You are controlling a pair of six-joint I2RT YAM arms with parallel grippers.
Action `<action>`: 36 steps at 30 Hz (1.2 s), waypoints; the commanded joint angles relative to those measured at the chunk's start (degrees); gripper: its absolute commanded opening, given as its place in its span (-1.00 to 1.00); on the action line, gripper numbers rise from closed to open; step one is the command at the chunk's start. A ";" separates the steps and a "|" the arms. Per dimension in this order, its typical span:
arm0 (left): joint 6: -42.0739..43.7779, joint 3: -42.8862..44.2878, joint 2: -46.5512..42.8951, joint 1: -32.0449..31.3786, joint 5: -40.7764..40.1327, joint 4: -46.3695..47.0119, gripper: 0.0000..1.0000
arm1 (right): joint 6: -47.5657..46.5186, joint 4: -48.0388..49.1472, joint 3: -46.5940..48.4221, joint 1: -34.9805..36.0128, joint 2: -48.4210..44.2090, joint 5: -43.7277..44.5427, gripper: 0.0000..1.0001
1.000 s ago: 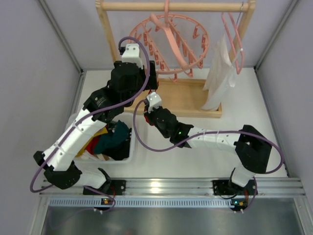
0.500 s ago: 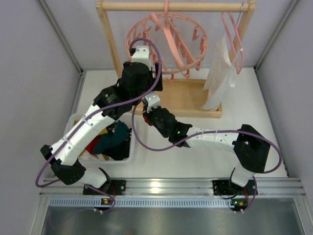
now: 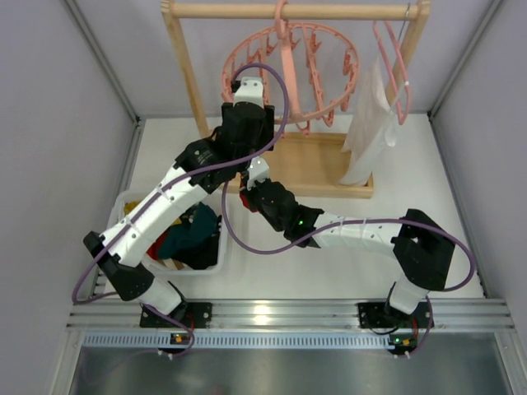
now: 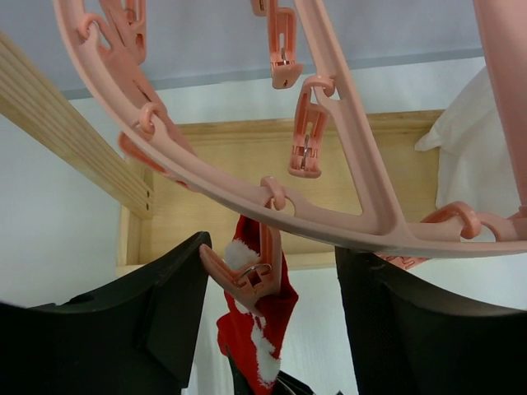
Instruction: Remove the socks clipped to the hanger
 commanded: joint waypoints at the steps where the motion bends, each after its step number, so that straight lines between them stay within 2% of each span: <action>1: 0.43 3.30 -0.29 0.71 -1.74 1.19 0.29 | 0.56 0.02 1.71 0.50 -0.69 -1.16 -1.00; 10: 0.52 3.83 0.32 1.50 -2.53 1.37 0.14 | 0.74 0.47 0.92 0.76 -1.13 -1.34 -1.00; 14: 0.34 3.74 1.20 1.68 -2.44 1.28 0.30 | 0.39 0.47 1.09 1.11 -1.22 -1.60 -1.00; 17: 0.16 3.65 1.55 1.68 -3.32 1.28 0.30 | 0.21 0.38 1.36 1.20 -0.87 -1.60 -1.00; 24: 0.43 3.74 2.43 1.68 -5.52 1.19 0.08 | 0.21 0.64 1.36 1.64 -0.60 -1.78 -1.00; 32: 0.43 4.62 2.96 1.68 -4.90 1.37 -0.47 | 0.12 1.26 0.22 1.82 -1.22 -1.69 -1.00; 36: 0.43 4.89 2.87 1.68 -4.73 1.28 -0.51 | 1.00 2.04 -2.94 1.90 -3.05 -1.60 -1.00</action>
